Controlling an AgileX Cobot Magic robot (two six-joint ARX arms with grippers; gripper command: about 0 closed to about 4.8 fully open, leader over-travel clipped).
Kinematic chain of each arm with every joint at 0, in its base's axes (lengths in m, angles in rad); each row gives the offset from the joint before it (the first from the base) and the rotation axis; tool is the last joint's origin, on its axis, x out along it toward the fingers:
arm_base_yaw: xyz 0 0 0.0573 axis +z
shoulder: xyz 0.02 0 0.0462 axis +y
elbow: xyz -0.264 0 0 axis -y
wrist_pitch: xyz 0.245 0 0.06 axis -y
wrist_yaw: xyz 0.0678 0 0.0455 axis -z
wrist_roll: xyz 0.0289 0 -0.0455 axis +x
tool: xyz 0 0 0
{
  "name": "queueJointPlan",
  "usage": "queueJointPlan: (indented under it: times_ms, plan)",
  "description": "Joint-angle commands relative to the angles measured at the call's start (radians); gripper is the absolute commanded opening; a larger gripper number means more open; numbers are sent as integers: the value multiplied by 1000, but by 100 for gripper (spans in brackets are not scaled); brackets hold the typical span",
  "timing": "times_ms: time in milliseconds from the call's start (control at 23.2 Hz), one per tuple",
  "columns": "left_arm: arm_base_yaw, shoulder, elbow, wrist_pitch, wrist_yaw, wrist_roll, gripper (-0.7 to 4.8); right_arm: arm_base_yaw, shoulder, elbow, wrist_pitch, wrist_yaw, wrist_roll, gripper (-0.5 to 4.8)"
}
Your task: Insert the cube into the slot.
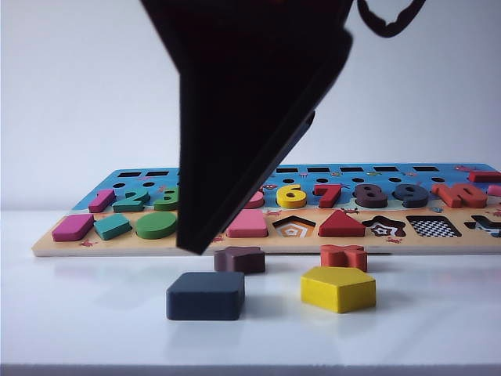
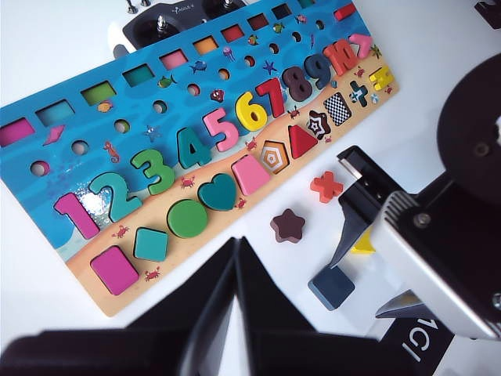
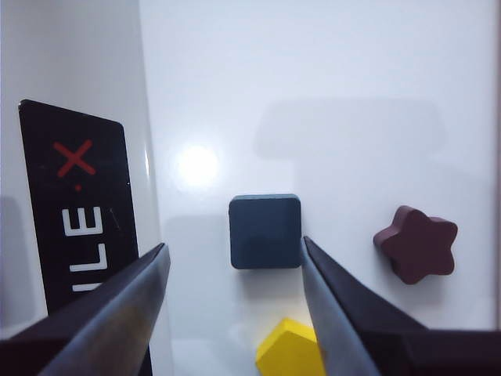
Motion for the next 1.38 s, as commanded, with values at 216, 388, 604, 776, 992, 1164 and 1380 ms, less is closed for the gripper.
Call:
queueJointPlan:
  times_ms: [216, 388, 604, 776, 992, 1164, 1380]
  plan:
    - [1, 0, 3, 20, 6, 4, 10, 1, 25, 5, 17, 3, 11, 306]
    - [2, 0, 3, 19, 5, 5, 10, 1, 42, 5, 19, 3, 14, 307]
    - [2, 0, 3, 20, 6, 5, 10, 0, 64, 5, 26, 4, 14, 316]
    - [1, 0, 3, 19, 5, 5, 10, 0, 64, 5, 66, 42, 14, 315]
    - [1, 0, 3, 19, 6, 5, 10, 0, 64, 5, 63, 41, 14, 315]
    - [1, 0, 3, 20, 5, 5, 10, 0, 64, 5, 36, 40, 14, 315]
    - [1, 0, 3, 19, 6, 5, 10, 0, 64, 4, 30, 40, 14, 314]
